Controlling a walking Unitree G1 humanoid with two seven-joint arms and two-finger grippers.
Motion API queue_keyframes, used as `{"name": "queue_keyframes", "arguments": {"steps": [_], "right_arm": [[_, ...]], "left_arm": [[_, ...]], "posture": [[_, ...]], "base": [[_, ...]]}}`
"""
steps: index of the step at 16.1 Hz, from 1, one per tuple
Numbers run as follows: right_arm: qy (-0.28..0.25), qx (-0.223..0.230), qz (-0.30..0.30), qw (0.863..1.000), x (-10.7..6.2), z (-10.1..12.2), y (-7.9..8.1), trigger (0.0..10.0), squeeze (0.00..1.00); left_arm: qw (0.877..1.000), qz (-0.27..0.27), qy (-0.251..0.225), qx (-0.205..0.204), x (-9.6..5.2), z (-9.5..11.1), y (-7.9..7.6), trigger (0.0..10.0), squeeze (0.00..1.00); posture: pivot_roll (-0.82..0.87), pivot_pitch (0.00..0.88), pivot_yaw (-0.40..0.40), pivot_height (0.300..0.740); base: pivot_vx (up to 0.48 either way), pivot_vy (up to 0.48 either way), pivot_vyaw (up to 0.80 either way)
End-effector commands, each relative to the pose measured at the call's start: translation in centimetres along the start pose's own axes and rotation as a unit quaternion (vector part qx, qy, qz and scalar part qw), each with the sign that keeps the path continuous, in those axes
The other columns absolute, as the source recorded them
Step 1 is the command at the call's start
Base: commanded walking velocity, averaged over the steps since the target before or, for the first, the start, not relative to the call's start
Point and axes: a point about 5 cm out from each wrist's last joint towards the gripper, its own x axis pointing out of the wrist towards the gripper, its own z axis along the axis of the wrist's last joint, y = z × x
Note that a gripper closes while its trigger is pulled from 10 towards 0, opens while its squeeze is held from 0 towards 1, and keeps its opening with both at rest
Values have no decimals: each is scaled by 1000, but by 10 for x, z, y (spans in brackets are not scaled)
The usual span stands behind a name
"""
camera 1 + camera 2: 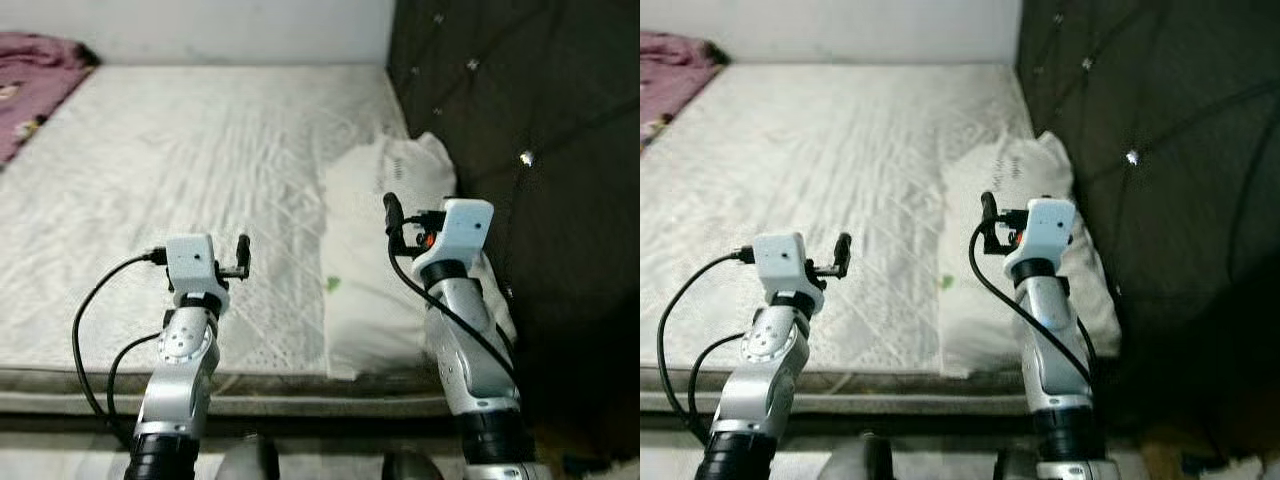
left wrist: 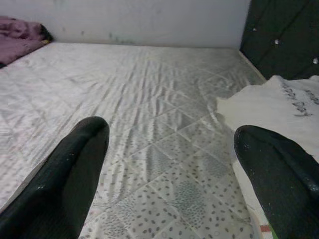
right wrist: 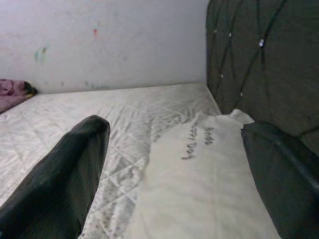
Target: Clean up the room
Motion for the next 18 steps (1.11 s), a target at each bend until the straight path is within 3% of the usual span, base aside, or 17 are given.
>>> {"name": "queue_keyframes", "arguments": {"steps": [1, 2, 12, 18], "right_arm": [[3, -1, -11, 1000, -1, 0, -3, 10000, 0], [7, -1, -13, 1000, -2, -2, -4, 10000, 0], [18, -3, -25, 1000, -2, -7, -7, 10000, 0], [37, -19, -17, 999, -1, -13, -5, 10000, 0]], "left_arm": [[1000, -3, -5, 2, 0, 4, -1, 10000, 0], [1000, 14, -11, 17, 0, 5, 2, 10000, 0], [1000, 17, 10, -6, 1, 0, 6, 10000, 0], [1000, 11, 2, -8, 4, 3, 5, 10000, 0]], "posture": [[29, 0, 45, 740], [30, 0, 44, 740], [34, 0, 36, 740], [34, 0, 32, 740]], "base": [[0, 0, 0], [0, 0, 0], [0, 0, 0], [0, 424, -87]]}}
